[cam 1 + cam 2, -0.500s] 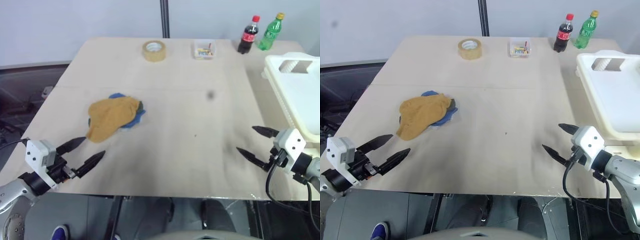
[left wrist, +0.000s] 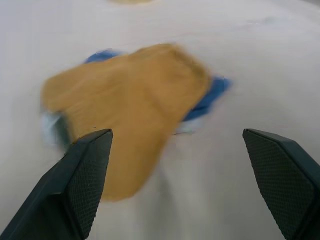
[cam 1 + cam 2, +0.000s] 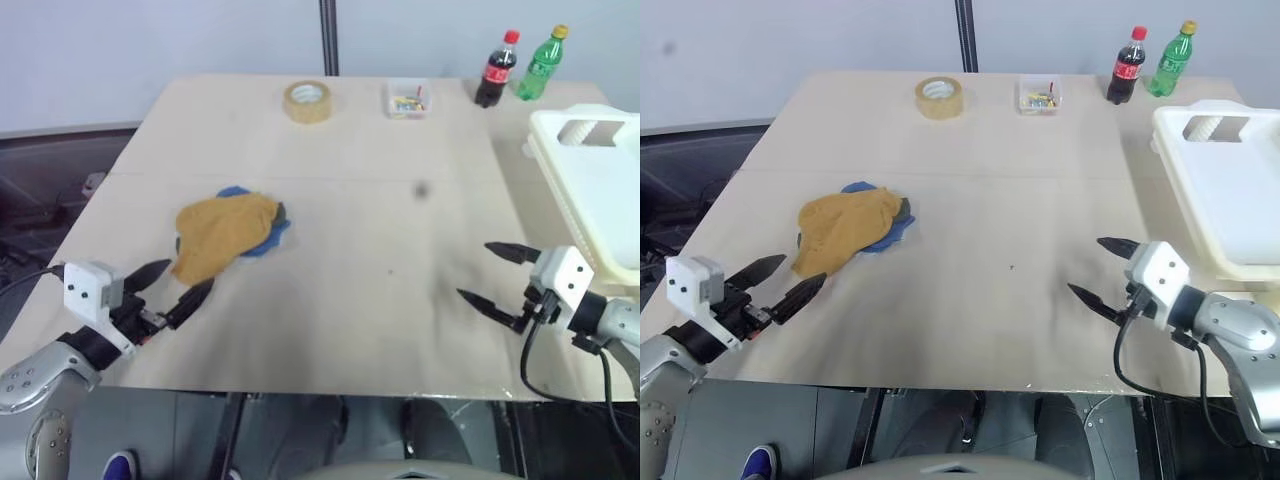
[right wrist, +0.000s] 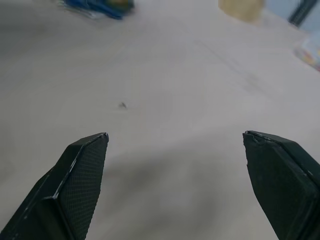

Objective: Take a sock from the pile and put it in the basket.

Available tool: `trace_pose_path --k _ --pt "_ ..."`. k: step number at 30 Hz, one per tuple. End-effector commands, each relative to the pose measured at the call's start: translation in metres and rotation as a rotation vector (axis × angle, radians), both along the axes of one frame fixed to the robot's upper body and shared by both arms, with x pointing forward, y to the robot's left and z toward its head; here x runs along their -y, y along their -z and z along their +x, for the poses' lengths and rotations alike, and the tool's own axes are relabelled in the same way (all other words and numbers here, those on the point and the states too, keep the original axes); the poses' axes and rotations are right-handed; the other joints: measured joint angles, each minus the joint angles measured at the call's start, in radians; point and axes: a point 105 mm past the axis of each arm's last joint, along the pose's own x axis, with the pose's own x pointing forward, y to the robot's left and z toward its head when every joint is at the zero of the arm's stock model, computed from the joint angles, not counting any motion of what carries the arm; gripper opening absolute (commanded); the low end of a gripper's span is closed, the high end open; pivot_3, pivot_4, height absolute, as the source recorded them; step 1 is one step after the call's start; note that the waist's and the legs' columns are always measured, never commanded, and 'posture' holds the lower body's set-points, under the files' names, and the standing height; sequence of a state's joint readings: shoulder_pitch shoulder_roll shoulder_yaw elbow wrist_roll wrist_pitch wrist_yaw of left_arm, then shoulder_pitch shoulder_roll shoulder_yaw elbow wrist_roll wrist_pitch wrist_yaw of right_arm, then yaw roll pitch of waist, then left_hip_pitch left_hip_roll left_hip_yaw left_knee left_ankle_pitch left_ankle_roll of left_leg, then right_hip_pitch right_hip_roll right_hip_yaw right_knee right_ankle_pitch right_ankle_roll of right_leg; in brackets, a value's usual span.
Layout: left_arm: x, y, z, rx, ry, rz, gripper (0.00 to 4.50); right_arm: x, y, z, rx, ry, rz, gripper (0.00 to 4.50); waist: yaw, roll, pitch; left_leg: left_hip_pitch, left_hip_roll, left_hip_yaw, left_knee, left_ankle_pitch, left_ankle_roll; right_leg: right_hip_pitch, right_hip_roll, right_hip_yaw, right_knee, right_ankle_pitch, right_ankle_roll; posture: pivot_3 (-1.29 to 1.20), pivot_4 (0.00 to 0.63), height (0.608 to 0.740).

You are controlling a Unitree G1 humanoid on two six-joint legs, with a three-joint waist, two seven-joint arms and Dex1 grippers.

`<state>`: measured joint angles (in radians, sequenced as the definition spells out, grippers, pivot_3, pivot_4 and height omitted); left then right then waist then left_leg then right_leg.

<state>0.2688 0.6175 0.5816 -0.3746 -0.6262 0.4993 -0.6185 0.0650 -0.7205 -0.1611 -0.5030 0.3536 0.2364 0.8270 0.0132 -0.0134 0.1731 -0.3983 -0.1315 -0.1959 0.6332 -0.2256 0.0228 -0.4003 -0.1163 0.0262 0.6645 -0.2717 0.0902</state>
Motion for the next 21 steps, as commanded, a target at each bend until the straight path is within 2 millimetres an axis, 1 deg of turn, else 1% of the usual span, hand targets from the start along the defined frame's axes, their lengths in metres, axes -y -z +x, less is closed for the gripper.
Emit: trace_pose_path --k 1,4,7,13,15,18,19,21 --pt "-0.024 -0.003 0.001 -0.019 -0.143 -0.049 4.45 -0.025 -0.015 -0.006 0.09 -0.127 0.03 4.5 0.0 0.0 0.0 0.0 0.0 0.0 0.0 0.0 0.0 0.0 0.0 0.0 0.0 0.0 0.0 0.0 0.15 0.74" --pt "-0.038 -0.001 0.004 -0.044 -0.204 -0.059 4.45 -0.041 -0.018 -0.01 0.097 -0.226 0.089 4.5 0.0 0.0 0.0 0.0 0.0 -0.001 0.0 0.0 0.0 0.0 0.001 0.0 0.0 0.0 0.0 0.0 0.15 0.74" --pt "-0.046 0.003 0.007 -0.056 -0.245 -0.048 4.45 -0.053 -0.014 -0.009 0.105 -0.298 0.071 4.5 0.0 0.0 0.0 0.0 0.0 0.0 0.0 0.0 0.0 0.001 0.001 0.0 -0.001 0.0 0.0 0.0 0.15 0.74" --pt "-0.043 0.009 0.021 -0.069 -0.245 -0.048 4.45 -0.074 -0.019 0.005 0.118 -0.39 0.097 4.5 -0.001 0.0 0.0 0.002 0.001 -0.001 0.0 0.0 -0.001 0.002 0.001 -0.001 -0.001 0.001 -0.001 0.0 0.15 0.74" --pt "-0.042 0.012 0.024 -0.079 -0.237 -0.042 4.45 -0.079 -0.022 0.005 0.131 -0.429 0.107 4.5 -0.001 -0.001 0.0 0.002 0.001 -0.001 0.0 0.001 -0.001 0.002 0.001 -0.001 -0.001 0.001 -0.001 0.0 0.15 0.74" --pt "-0.04 0.013 0.028 -0.08 -0.225 -0.039 4.45 -0.082 -0.022 0.004 0.131 -0.462 0.093 4.5 -0.001 -0.001 0.0 0.001 0.001 -0.001 0.0 0.002 -0.004 0.002 0.001 -0.001 -0.001 0.001 -0.001 0.0 0.15 0.74" --pt "-0.039 0.014 0.03 -0.084 -0.217 -0.049 4.45 -0.085 -0.026 0.007 0.135 -0.47 0.092 4.5 -0.001 -0.001 0.0 0.001 0.001 -0.001 0.0 0.002 -0.004 0.002 0.001 -0.001 -0.001 0.001 -0.001 0.0 0.15 0.74" --pt "-0.036 0.017 0.034 -0.095 -0.2 -0.069 3.94 -0.091 -0.034 0.009 0.143 -0.489 0.087 4.5 -0.001 -0.001 0.0 0.001 0.001 -0.001 0.0 0.002 -0.004 0.001 0.001 0.0 -0.001 0.001 -0.001 0.0 0.15 0.74"
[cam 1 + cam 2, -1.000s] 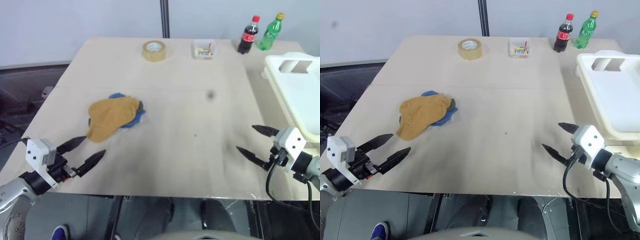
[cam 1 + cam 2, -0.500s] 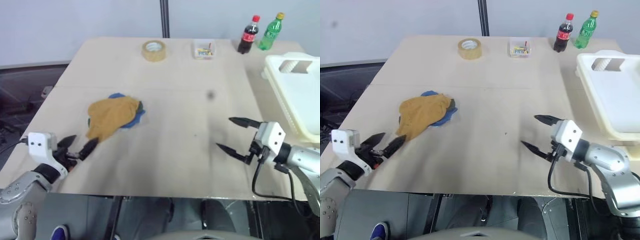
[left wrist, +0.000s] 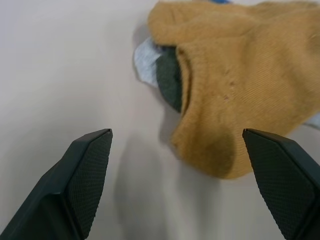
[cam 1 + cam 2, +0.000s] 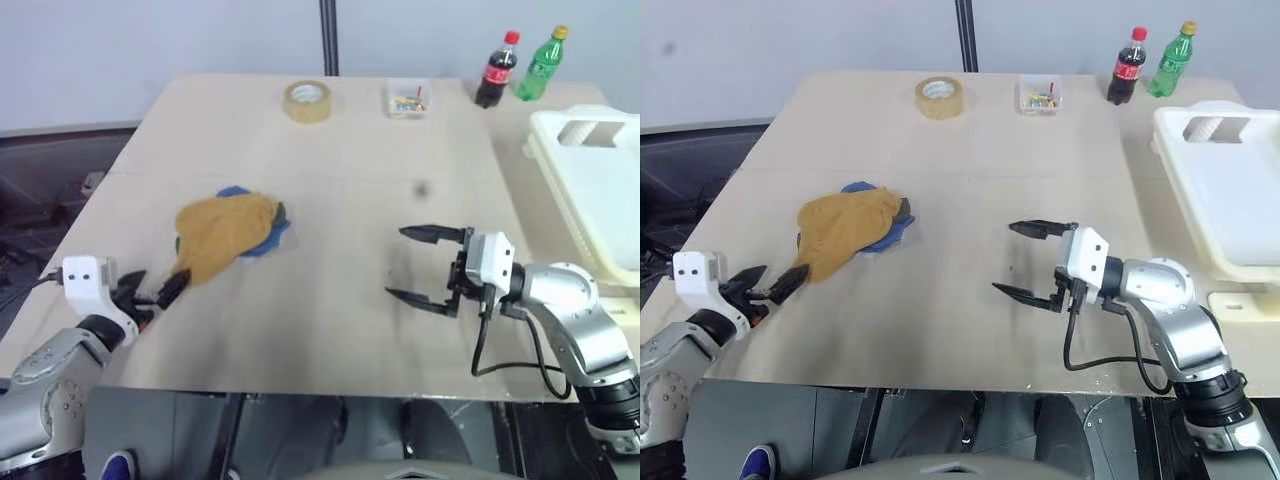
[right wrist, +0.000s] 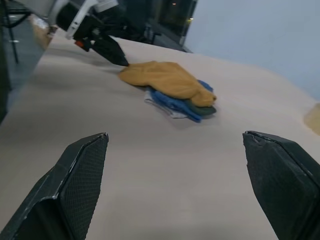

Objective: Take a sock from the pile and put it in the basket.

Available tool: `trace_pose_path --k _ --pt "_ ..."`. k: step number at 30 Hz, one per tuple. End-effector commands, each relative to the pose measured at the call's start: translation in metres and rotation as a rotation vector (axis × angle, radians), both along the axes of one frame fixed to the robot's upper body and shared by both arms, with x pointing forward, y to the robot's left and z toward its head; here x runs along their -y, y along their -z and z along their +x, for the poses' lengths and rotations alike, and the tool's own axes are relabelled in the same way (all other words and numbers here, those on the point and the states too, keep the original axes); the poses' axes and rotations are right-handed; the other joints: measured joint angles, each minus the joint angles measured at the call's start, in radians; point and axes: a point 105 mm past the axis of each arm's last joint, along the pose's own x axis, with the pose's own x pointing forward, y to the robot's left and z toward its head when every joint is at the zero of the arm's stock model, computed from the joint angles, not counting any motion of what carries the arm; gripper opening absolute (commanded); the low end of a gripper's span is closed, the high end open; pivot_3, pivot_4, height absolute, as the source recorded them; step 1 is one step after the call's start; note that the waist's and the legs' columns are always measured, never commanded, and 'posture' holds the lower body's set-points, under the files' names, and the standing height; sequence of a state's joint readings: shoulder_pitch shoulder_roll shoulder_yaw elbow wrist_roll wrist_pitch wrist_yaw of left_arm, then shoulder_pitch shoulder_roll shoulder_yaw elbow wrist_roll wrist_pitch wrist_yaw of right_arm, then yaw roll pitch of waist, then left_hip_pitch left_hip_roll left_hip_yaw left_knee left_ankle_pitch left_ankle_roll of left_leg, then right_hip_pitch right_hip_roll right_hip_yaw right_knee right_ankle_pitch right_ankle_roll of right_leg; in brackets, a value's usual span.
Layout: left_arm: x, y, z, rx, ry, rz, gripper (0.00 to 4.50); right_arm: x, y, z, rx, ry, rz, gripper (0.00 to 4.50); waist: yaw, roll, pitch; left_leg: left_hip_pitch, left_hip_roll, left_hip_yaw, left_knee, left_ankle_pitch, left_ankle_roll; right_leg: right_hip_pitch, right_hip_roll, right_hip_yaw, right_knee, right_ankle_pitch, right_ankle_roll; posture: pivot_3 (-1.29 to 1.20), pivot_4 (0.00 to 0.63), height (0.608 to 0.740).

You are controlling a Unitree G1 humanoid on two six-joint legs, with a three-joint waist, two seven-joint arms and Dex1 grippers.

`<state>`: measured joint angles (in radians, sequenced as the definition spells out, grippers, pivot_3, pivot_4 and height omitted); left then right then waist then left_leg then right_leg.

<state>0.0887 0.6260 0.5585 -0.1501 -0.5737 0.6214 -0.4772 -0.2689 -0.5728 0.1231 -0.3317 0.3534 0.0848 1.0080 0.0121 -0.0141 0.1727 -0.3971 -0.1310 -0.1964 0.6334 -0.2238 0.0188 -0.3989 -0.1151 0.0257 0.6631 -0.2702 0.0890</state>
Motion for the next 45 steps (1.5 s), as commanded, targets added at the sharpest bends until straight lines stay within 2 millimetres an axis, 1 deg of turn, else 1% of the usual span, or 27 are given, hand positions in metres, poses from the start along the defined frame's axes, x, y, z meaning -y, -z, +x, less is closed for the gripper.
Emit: trace_pose_path --k 1,2,3,5,6,7,8,9,10,11,18,22,25,27,31,32,34,36,39,45 --pt "0.003 -0.006 0.007 0.024 0.032 0.0 3.74 -0.011 -0.021 0.001 0.05 -0.051 0.008 4.5 -0.002 0.0 0.0 0.0 0.0 0.0 0.0 0.0 0.0 0.0 0.0 0.0 0.0 0.0 0.0 0.0 0.15 0.74" --pt "0.004 -0.005 0.007 0.024 0.035 -0.001 3.17 -0.012 -0.022 0.001 0.054 -0.054 0.006 4.5 -0.003 0.0 0.0 0.0 0.0 0.0 0.0 0.0 0.0 0.0 0.0 0.0 0.001 0.0 0.0 0.0 0.15 0.74" --pt "0.005 -0.005 0.008 0.025 0.038 -0.002 2.93 -0.012 -0.023 0.001 0.06 -0.055 0.004 4.5 -0.003 -0.001 0.0 0.0 0.0 0.0 0.0 0.0 0.0 0.0 0.0 0.0 0.001 0.0 0.0 0.0 0.15 0.74" --pt "0.005 -0.004 0.01 0.028 0.043 -0.014 1.96 -0.013 -0.025 0.001 0.072 -0.051 0.002 4.5 -0.002 -0.001 0.0 0.0 0.001 0.0 0.0 0.0 0.0 0.0 0.001 0.0 0.0 0.0 0.0 0.0 0.15 0.74" --pt "0.005 -0.003 0.011 0.028 0.046 -0.019 1.57 -0.013 -0.026 0.002 0.077 -0.047 0.001 4.5 -0.001 -0.001 0.0 0.0 0.001 0.0 0.0 0.0 0.0 0.0 0.001 0.0 0.0 0.0 0.0 0.0 0.15 0.74" --pt "0.006 -0.003 0.012 0.03 0.051 -0.023 1.36 -0.014 -0.026 0.002 0.084 -0.044 0.0 4.5 -0.002 -0.001 0.0 0.0 0.001 0.0 0.0 0.0 0.0 0.0 0.001 0.0 0.0 0.0 0.0 0.0 0.15 0.74" --pt "0.007 -0.003 0.013 0.03 0.056 -0.027 0.78 -0.014 -0.027 0.003 0.09 -0.04 0.0 4.5 -0.002 -0.001 0.0 0.0 0.001 0.0 0.0 0.0 -0.001 0.0 0.001 0.0 0.0 0.0 0.0 0.0 0.15 0.74" --pt "0.008 -0.003 0.013 0.031 0.059 -0.032 0.69 -0.015 -0.027 0.003 0.095 -0.037 -0.001 4.5 -0.001 -0.001 0.0 0.0 0.001 0.0 0.0 0.0 -0.001 0.0 0.001 0.0 0.0 0.0 0.0 0.0 0.15 0.74" --pt "0.009 -0.003 0.013 0.032 0.06 -0.035 0.1 -0.015 -0.027 0.004 0.097 -0.036 -0.002 4.5 -0.001 -0.001 0.0 0.0 0.001 0.0 0.0 0.0 -0.001 0.0 0.001 0.0 0.0 0.0 0.0 0.0 0.15 0.74" --pt "0.009 -0.003 0.013 0.033 0.062 -0.036 0.04 -0.015 -0.027 0.003 0.099 -0.035 -0.002 4.5 -0.002 -0.001 0.0 0.0 0.001 0.0 0.0 0.0 -0.001 0.0 0.001 0.0 0.0 0.0 0.0 0.0 0.15 0.74" --pt "0.016 -0.007 0.007 0.061 0.086 -0.065 0.04 -0.017 -0.027 0.005 0.106 -0.029 -0.004 4.5 -0.003 -0.001 0.0 0.0 0.001 0.0 0.0 0.0 -0.001 0.0 0.001 0.0 0.0 0.0 0.0 0.0 0.15 0.74" --pt "0.016 -0.005 0.004 0.048 0.084 -0.071 0.04 -0.02 -0.025 0.005 0.104 -0.03 -0.004 4.5 -0.003 -0.001 0.0 0.0 0.001 0.0 0.0 0.0 -0.001 0.0 0.001 0.0 0.0 0.0 0.0 0.0 0.15 0.74" --pt "0.023 -0.002 -0.001 0.03 0.112 -0.096 0.04 -0.021 -0.023 0.005 0.101 -0.034 -0.005 4.5 -0.003 -0.001 0.0 0.0 0.001 0.0 0.0 -0.001 -0.001 0.0 0.001 0.0 0.0 0.0 0.0 0.0 0.15 0.74" --pt "0.031 0.0 -0.005 0.01 0.149 -0.152 0.04 -0.022 -0.023 0.005 0.1 -0.035 -0.007 4.5 -0.003 -0.001 0.0 0.0 0.001 0.0 0.0 -0.001 -0.001 0.0 0.001 0.0 0.0 0.0 0.0 0.0 0.15 0.74" --pt "0.07 0.013 -0.025 -0.103 0.326 -0.26 0.04 -0.02 -0.021 0.006 0.097 -0.029 -0.012 4.5 -0.006 -0.001 0.0 0.0 0.001 0.0 0.0 -0.001 -0.001 -0.001 0.001 0.001 0.0 0.0 0.0 0.0 0.15 0.74" --pt "0.075 0.014 -0.027 -0.117 0.347 -0.272 0.04 -0.02 -0.021 0.006 0.096 -0.029 -0.012 4.5 -0.007 0.0 0.0 0.0 0.001 0.001 0.0 -0.001 0.0 0.0 0.001 0.001 0.0 0.0 0.0 0.0 0.15 0.74" --pt "0.097 0.017 -0.035 -0.166 0.438 -0.313 0.04 -0.018 -0.02 0.006 0.095 -0.021 -0.014 4.5 -0.006 0.0 -0.001 0.0 0.001 0.0 0.0 -0.001 0.0 0.0 0.001 0.001 0.001 0.0 0.0 0.0 0.15 0.74" --pt "0.115 0.02 -0.039 -0.201 0.52 -0.335 0.04 -0.016 -0.021 0.007 0.092 -0.007 -0.011 4.5 -0.005 0.0 -0.001 0.0 0.001 0.0 0.0 -0.002 0.002 0.0 0.001 0.001 0.001 0.0 0.0 0.0 0.15 0.74" --pt "0.137 0.022 -0.032 -0.221 0.616 -0.347 0.04 -0.014 -0.021 0.007 0.09 0.009 -0.011 4.5 0.0 0.0 -0.001 0.001 0.001 0.0 0.0 -0.002 0.002 0.0 0.001 0.001 0.001 0.0 0.0 0.0 0.15 0.74" --pt "0.189 0.019 -0.004 -0.226 0.844 -0.353 0.04 -0.002 -0.02 0.006 0.084 0.072 -0.011 4.5 0.002 0.0 -0.001 0.0 0.0 0.0 0.001 -0.001 -0.001 0.0 0.001 0.0 0.001 0.0 0.0 0.0 0.15 0.74"
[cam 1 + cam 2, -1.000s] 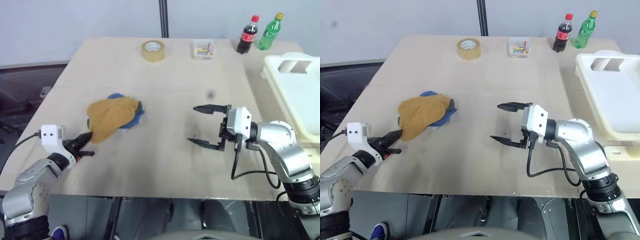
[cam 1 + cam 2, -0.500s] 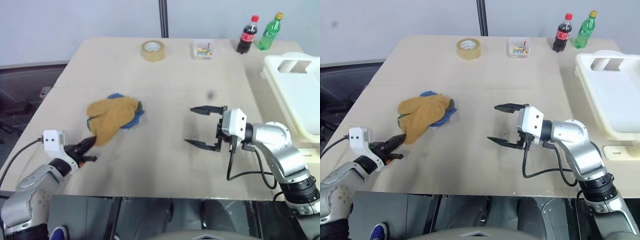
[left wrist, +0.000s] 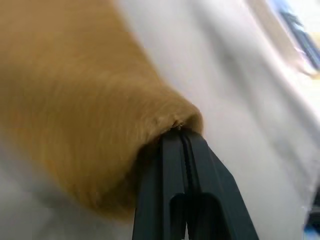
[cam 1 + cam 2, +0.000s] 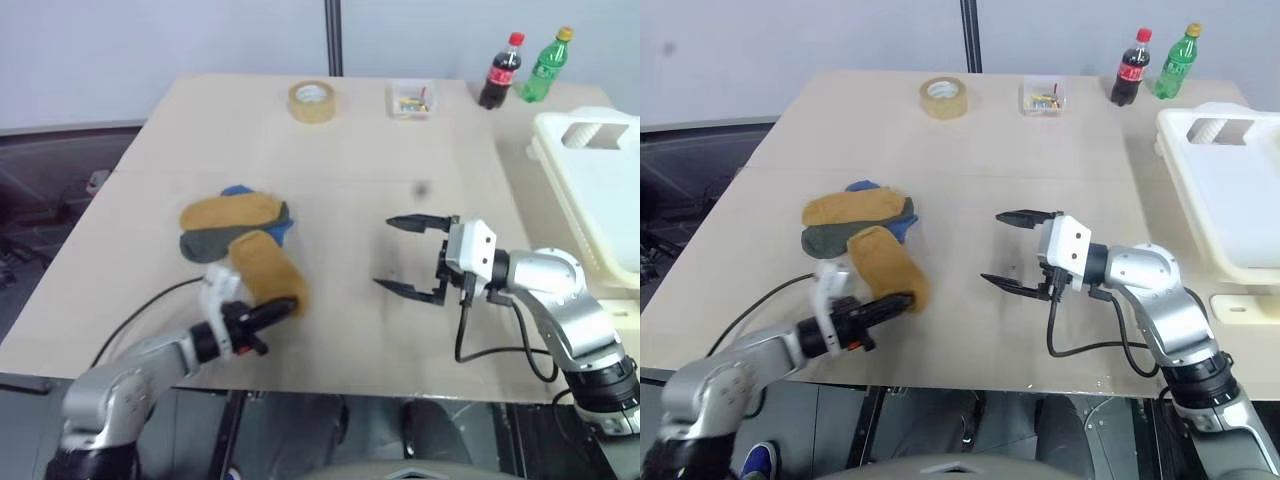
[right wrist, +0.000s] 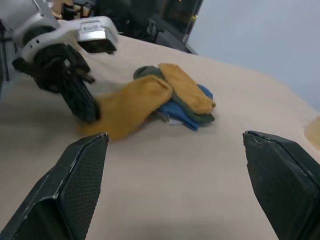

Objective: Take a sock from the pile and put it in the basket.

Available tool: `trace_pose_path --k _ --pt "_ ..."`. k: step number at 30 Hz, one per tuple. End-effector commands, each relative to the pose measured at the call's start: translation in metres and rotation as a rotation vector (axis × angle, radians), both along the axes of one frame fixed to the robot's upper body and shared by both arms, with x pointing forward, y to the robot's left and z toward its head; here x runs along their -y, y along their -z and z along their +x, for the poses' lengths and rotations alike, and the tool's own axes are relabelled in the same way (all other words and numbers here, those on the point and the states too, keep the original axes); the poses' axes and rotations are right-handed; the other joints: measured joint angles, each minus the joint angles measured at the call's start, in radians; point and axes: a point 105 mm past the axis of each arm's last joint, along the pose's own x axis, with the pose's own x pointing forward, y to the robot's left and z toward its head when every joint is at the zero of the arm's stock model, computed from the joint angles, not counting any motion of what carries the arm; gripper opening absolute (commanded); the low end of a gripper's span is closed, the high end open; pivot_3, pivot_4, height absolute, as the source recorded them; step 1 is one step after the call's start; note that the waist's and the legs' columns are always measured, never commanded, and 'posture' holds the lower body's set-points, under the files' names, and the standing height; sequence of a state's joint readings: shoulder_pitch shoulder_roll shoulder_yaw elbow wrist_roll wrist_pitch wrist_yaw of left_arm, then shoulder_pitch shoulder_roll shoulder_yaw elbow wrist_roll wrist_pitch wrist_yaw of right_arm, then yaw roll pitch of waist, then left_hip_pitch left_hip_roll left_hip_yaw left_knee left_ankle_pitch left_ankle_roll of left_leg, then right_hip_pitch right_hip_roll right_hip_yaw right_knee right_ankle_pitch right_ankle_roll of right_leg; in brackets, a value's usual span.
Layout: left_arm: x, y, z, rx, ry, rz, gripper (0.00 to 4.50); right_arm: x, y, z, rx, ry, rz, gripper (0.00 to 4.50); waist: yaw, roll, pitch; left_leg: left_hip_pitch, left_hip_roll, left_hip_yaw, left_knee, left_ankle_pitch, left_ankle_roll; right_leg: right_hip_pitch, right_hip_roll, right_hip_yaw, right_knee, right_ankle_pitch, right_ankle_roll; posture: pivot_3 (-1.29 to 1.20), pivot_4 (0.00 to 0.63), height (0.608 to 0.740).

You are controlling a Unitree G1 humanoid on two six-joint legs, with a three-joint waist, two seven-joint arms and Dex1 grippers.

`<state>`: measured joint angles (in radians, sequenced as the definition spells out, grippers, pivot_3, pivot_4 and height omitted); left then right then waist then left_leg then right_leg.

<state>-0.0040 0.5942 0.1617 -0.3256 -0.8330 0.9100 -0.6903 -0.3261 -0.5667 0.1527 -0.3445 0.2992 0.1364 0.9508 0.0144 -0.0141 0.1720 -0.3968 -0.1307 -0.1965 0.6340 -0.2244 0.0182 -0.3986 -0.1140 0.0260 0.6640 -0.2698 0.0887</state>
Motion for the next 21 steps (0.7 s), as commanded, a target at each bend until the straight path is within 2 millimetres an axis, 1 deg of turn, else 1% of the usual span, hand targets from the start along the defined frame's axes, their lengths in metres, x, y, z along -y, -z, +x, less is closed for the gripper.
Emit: trace_pose_path --k 1,4,6,8,11,14,16,17,19,21 --pt "0.028 -0.003 0.012 0.021 0.129 -0.015 0.04 0.008 -0.014 -0.003 0.052 0.038 0.022 4.5 -0.001 0.0 0.0 0.0 0.0 0.0 0.0 0.0 0.0 0.0 0.0 0.0 0.0 0.0 0.0 0.0 0.15 0.74" --pt "0.051 -0.003 0.015 0.041 0.264 0.001 0.04 0.013 -0.015 -0.005 0.054 0.071 0.02 4.5 -0.012 0.0 0.0 0.0 0.0 0.001 0.0 0.0 0.0 0.0 0.0 0.001 0.0 0.0 0.0 0.0 0.15 0.74" --pt "0.064 -0.001 0.011 0.042 0.364 0.014 0.04 0.017 -0.014 -0.006 0.053 0.094 0.019 4.5 -0.019 0.0 0.0 0.0 0.0 0.001 0.0 0.0 0.0 -0.001 0.0 0.001 0.0 0.0 0.0 0.0 0.15 0.74" --pt "0.072 0.0 0.005 0.041 0.456 0.019 0.04 0.019 -0.013 -0.008 0.054 0.112 0.019 4.5 -0.021 0.0 0.0 -0.001 0.0 0.0 0.0 0.0 0.0 -0.001 0.0 0.001 0.0 0.0 0.0 0.0 0.15 0.74" --pt "0.078 -0.001 -0.007 0.024 0.595 0.017 0.04 0.022 -0.012 -0.01 0.053 0.135 0.024 4.5 -0.029 0.0 0.0 -0.001 0.0 0.0 0.0 0.0 0.0 -0.001 0.0 0.001 0.0 0.0 0.0 0.0 0.15 0.74" --pt "0.079 0.001 -0.017 0.02 0.729 0.053 0.04 0.023 -0.011 -0.011 0.05 0.148 0.026 4.5 -0.028 0.0 0.0 0.0 0.0 0.0 0.0 0.0 0.0 -0.001 0.001 0.001 0.001 0.0 0.0 0.0 0.15 0.74" --pt "0.074 0.003 -0.008 0.043 0.725 0.104 0.04 0.023 -0.01 -0.011 0.049 0.152 0.026 4.5 -0.026 0.0 0.0 0.0 0.0 0.0 0.0 0.0 0.0 -0.001 0.001 0.0 0.001 0.0 0.0 0.0 0.15 0.74" --pt "0.066 0.004 0.003 0.047 0.671 0.134 0.04 0.023 -0.01 -0.012 0.047 0.154 0.026 4.5 -0.025 0.0 0.0 0.0 0.0 0.0 0.0 0.0 0.0 -0.001 0.001 0.0 0.001 0.0 0.0 0.0 0.15 0.74" --pt "0.043 0.008 0.018 0.056 0.556 0.2 0.04 0.023 -0.008 -0.012 0.04 0.16 0.026 4.5 -0.028 0.0 0.0 0.0 0.0 0.0 0.0 0.0 0.0 -0.001 0.001 0.0 0.0 0.0 0.0 0.0 0.15 0.74" --pt "0.017 0.01 0.023 0.05 0.453 0.222 0.04 0.022 -0.004 -0.012 0.033 0.167 0.021 4.5 -0.032 0.0 0.0 0.0 0.001 0.0 0.0 0.0 0.0 -0.001 0.002 0.001 0.0 0.0 0.0 0.0 0.15 0.74"
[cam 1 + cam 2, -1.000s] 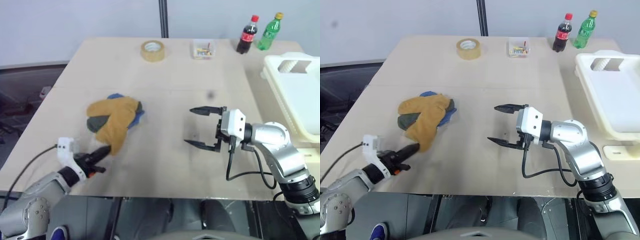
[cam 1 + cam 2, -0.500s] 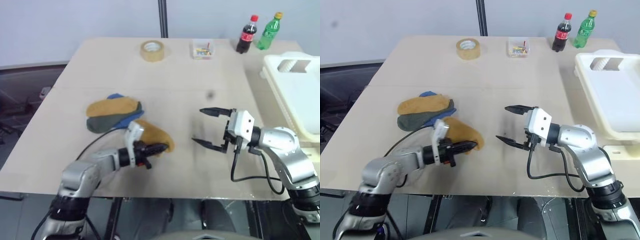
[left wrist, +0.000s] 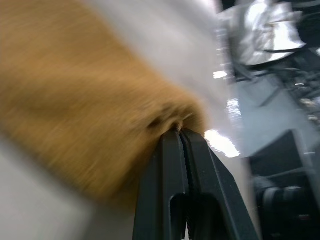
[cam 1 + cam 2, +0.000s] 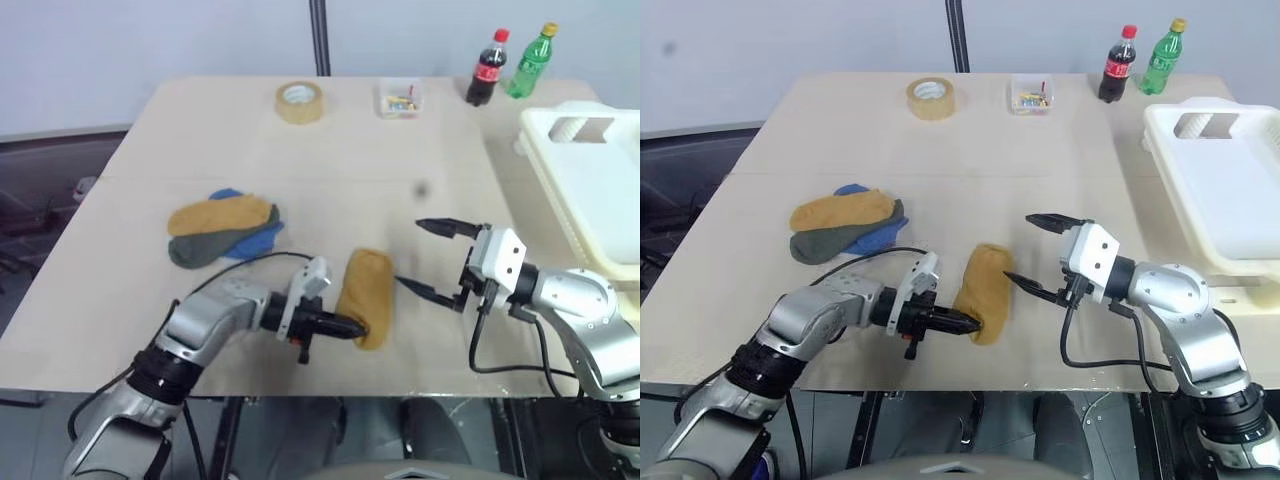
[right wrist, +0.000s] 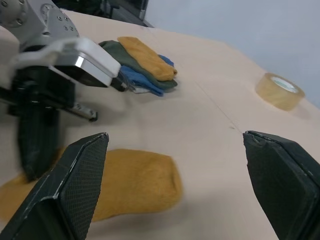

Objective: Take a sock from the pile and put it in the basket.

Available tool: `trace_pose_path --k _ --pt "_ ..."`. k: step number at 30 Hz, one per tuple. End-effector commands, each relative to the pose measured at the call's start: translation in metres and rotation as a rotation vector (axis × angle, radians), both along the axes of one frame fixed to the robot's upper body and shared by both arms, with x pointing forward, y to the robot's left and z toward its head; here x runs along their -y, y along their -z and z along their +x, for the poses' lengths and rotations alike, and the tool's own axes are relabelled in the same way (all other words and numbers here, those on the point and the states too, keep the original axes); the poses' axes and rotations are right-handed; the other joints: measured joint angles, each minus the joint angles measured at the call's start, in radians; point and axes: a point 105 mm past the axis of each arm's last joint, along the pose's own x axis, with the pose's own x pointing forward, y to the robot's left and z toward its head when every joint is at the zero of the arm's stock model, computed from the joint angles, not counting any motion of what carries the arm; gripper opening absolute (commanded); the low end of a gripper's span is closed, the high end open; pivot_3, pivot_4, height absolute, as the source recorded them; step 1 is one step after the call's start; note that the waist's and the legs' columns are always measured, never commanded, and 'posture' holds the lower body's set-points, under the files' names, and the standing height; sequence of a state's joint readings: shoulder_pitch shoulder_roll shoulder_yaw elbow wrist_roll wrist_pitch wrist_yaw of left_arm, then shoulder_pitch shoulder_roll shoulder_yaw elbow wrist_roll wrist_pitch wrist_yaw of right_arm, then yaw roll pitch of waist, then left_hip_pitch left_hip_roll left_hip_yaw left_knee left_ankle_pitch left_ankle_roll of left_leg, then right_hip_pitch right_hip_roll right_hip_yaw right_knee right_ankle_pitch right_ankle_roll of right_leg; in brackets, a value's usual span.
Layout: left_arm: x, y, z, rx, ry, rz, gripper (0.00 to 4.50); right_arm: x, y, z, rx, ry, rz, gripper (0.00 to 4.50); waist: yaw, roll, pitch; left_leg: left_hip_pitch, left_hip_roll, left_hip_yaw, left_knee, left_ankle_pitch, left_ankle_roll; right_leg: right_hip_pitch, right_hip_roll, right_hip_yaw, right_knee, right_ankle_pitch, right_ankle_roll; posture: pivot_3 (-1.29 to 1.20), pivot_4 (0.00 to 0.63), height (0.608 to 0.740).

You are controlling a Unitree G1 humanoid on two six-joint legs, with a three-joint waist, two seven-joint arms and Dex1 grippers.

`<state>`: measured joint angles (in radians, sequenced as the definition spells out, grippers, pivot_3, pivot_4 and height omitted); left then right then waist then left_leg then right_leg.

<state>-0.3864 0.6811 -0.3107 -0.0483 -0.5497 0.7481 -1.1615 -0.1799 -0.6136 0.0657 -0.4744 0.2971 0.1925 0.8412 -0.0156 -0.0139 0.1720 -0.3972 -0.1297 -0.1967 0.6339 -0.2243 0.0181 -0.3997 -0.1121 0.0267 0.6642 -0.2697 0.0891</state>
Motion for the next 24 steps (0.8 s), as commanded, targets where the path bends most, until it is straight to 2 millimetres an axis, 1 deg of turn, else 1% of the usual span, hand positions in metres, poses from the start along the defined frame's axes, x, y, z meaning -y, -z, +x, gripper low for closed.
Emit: trace_pose_path --k 1,3,5,7,9,12,15,19,22,24 --pt "-0.05 -0.001 0.014 0.062 -0.195 0.062 0.04 -0.002 -0.005 -0.004 0.039 0.006 0.001 4.5 -0.005 0.0 0.0 0.0 0.001 0.0 0.0 0.0 0.0 0.0 0.0 0.0 0.0 0.0 0.0 0.0 0.15 0.74" --pt "-0.071 0.002 0.009 0.08 -0.248 0.086 0.04 -0.004 -0.002 -0.005 0.032 0.001 -0.003 4.5 -0.006 0.001 0.0 0.0 0.001 0.001 0.0 0.0 0.0 -0.002 0.001 0.002 0.001 0.0 0.0 0.0 0.15 0.74" --pt "-0.083 0.002 0.008 0.094 -0.306 0.093 0.04 -0.004 0.0 -0.004 0.037 0.014 -0.015 4.5 -0.004 0.002 -0.001 0.0 0.002 0.001 -0.001 0.0 -0.001 -0.002 0.001 0.002 0.001 0.0 0.0 0.0 0.15 0.74" --pt "-0.09 0.0 0.01 0.108 -0.358 0.085 0.04 -0.004 0.001 -0.003 0.04 0.024 -0.022 4.5 0.002 0.002 -0.001 0.0 0.002 0.001 -0.001 0.0 0.0 -0.002 0.001 0.002 0.001 0.0 0.0 0.0 0.15 0.74" --pt "-0.093 -0.009 0.012 0.139 -0.425 0.035 0.04 -0.007 0.002 -0.003 0.028 0.001 -0.012 4.5 0.004 0.002 -0.001 0.0 0.002 0.0 -0.001 -0.002 0.002 -0.002 0.001 0.001 0.001 0.0 0.0 0.0 0.15 0.74" --pt "-0.094 -0.031 0.01 0.201 -0.494 -0.092 0.04 -0.008 0.003 -0.002 0.026 -0.003 -0.013 4.5 0.003 0.002 -0.001 0.001 0.002 0.0 0.0 -0.002 0.003 -0.002 0.002 0.001 0.001 0.001 -0.001 0.0 0.15 0.74" --pt "-0.1 -0.058 0.0 0.286 -0.526 -0.213 0.04 -0.006 0.003 -0.002 0.021 0.007 -0.005 4.5 0.003 0.002 -0.001 0.0 0.002 0.0 0.0 -0.002 0.002 -0.003 0.002 0.002 0.001 0.001 -0.001 0.0 0.15 0.74" --pt "-0.119 -0.091 -0.005 0.343 -0.58 -0.234 0.04 -0.001 0.005 0.001 0.001 0.039 0.019 4.5 0.004 0.002 -0.001 0.0 0.002 0.001 0.0 0.0 -0.001 -0.003 0.001 0.001 0.001 0.001 -0.001 0.0 0.15 0.74" --pt "-0.125 -0.114 -0.008 0.357 -0.562 -0.227 0.04 0.002 0.006 0.001 -0.007 0.055 0.024 4.5 0.005 0.002 -0.001 0.0 0.002 0.001 0.0 -0.001 -0.001 -0.003 0.002 0.002 0.0 0.001 -0.001 0.0 0.15 0.74" --pt "-0.124 -0.141 -0.008 0.365 -0.501 -0.213 0.04 0.006 0.006 0.001 -0.012 0.081 0.033 4.5 0.007 0.001 -0.001 -0.001 0.002 0.001 0.0 -0.001 0.0 -0.003 0.002 0.001 0.0 0.001 -0.001 0.0 0.15 0.74"
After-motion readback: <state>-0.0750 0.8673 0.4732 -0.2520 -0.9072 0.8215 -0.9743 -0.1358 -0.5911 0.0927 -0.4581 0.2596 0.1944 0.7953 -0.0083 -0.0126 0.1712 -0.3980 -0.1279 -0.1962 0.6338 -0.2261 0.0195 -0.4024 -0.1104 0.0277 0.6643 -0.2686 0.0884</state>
